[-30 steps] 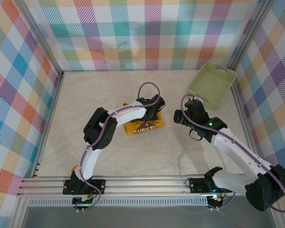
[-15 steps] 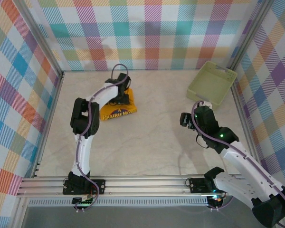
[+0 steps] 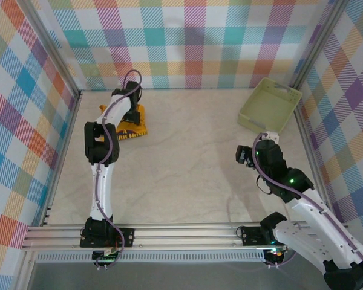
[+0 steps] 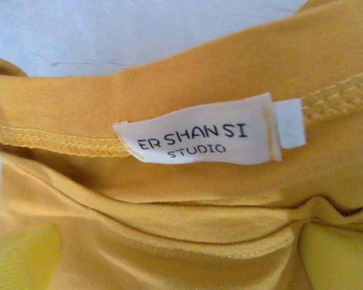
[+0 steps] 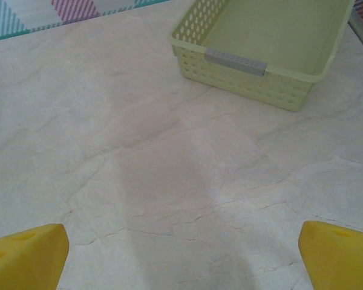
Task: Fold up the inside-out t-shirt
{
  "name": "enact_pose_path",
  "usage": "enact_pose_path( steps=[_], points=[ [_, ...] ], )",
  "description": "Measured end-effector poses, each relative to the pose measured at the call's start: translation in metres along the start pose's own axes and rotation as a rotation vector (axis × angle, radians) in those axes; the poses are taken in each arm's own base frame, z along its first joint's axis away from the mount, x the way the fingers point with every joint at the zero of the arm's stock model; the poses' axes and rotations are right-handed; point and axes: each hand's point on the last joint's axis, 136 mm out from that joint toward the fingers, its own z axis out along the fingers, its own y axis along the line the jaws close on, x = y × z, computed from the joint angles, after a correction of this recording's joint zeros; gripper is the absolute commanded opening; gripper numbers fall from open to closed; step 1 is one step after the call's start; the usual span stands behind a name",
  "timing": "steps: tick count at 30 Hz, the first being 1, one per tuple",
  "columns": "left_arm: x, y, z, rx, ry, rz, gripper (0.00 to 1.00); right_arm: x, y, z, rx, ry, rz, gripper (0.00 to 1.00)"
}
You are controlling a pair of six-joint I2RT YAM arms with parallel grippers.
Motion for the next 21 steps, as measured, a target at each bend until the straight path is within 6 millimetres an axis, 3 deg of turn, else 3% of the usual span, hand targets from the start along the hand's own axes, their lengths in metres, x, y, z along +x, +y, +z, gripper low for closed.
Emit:
enact_pose_path(
  steps=[3, 6, 12, 15, 18, 21],
  points=[
    [0.005, 0.003, -0.003, -0.014, -0.01, 0.009, 1.0, 0.001, 0.0, 0.011, 0.03, 0.015, -0.015, 1.0],
    [0.023, 0.0, -0.025, 0.001, -0.038, 0.026, 1.0, 0.004, -0.001, 0.029, 0.068, 0.046, -0.023, 0.99],
    [0.053, -0.009, -0.124, 0.107, -0.3, -0.007, 1.0, 0.009, -0.013, 0.074, 0.146, 0.07, -0.064, 1.0],
    [0.068, -0.001, -0.153, 0.183, -0.437, -0.096, 1.0, 0.017, -0.023, 0.102, 0.183, 0.09, -0.099, 1.0],
    [0.09, 0.007, -0.146, 0.224, -0.57, -0.18, 1.0, 0.025, -0.028, 0.132, 0.195, 0.089, -0.127, 1.0],
    [0.134, 0.001, -0.106, 0.247, -0.548, -0.181, 1.0, 0.03, -0.029, 0.154, 0.184, 0.081, -0.183, 1.0]
  ],
)
